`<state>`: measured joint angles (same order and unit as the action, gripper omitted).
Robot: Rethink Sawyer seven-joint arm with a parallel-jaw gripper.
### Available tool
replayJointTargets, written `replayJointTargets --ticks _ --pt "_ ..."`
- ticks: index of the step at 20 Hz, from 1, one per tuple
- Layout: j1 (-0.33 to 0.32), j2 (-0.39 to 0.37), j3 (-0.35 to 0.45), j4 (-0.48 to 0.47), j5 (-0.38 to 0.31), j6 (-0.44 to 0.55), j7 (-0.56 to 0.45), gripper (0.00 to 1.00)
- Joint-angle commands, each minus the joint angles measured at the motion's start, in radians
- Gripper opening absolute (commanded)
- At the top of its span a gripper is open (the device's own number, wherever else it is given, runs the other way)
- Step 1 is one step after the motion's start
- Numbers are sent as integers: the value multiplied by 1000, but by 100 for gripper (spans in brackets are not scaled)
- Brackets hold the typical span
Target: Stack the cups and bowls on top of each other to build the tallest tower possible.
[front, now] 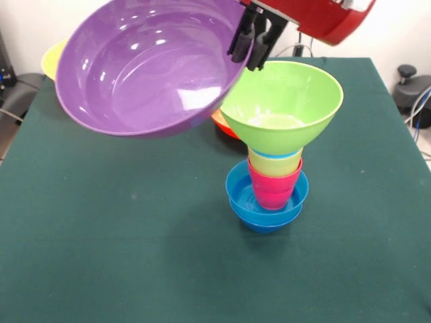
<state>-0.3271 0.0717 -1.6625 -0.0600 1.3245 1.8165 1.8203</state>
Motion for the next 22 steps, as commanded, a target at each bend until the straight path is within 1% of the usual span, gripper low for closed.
replayJointTargets --ticks 1,5,10,22 --pt "6 -19 -199 70 90 -38 125 0" --pt "14 -21 -241 84 123 -51 144 0" --pt "32 -23 -270 102 144 -68 178 0" --pt "81 -20 -312 144 164 -67 266 0"
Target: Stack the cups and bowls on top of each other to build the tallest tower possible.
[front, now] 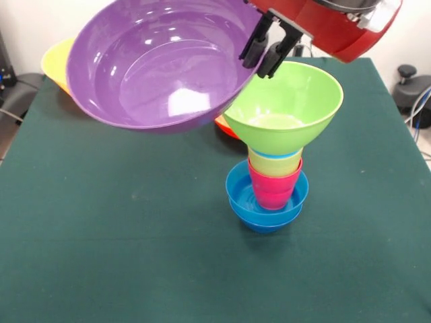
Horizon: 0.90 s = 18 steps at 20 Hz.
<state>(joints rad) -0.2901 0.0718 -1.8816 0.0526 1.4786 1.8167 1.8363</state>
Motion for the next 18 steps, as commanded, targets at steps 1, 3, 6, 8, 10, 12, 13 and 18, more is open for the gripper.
replayJointTargets --ticks 1,3,6,8,10,12,13,18 --pt "52 -19 -91 37 6 -67 263 0" --pt "64 -16 -84 47 -1 -76 283 0" --pt "76 -12 -76 57 -7 -90 305 0" --pt "83 -8 -71 61 -8 -98 323 0" --pt "89 -6 -67 65 -12 -108 342 0" --pt "96 -4 -59 70 -15 -125 364 0" --pt "102 -3 -49 76 -24 -138 373 0" --pt "119 2 -27 90 -43 -166 407 0"
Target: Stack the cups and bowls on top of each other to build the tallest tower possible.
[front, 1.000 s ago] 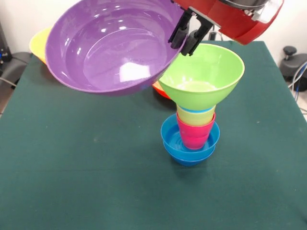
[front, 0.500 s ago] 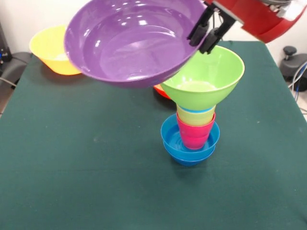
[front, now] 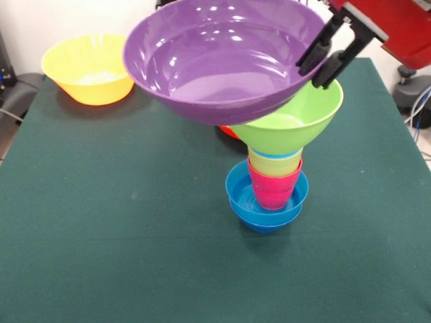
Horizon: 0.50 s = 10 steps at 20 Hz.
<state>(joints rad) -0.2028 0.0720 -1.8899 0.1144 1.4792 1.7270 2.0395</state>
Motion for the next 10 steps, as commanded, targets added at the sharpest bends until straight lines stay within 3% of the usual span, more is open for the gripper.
replayJointTargets --ticks 1,10 --pt "41 5 -6 37 -54 -89 213 0" --pt "80 18 28 79 -99 -112 244 0"
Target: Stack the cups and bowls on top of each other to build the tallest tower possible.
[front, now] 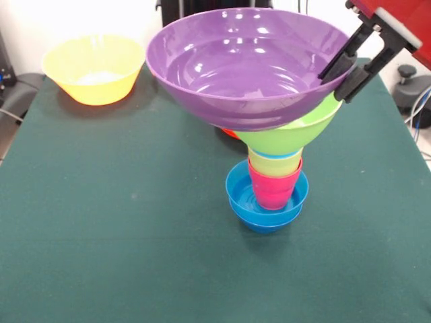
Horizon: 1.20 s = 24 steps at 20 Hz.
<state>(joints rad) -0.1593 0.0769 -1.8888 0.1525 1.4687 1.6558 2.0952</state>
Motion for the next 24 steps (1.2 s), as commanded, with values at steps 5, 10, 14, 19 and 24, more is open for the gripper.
replayJointTargets --ticks 5,10,14,19,24 --pt "57 16 40 66 -112 -38 198 0" --pt "79 20 58 93 -133 -24 200 0" --pt "119 28 98 143 -175 -20 200 0" --pt "177 36 156 215 -221 -28 202 0" --pt "217 42 205 265 -256 -37 201 0"
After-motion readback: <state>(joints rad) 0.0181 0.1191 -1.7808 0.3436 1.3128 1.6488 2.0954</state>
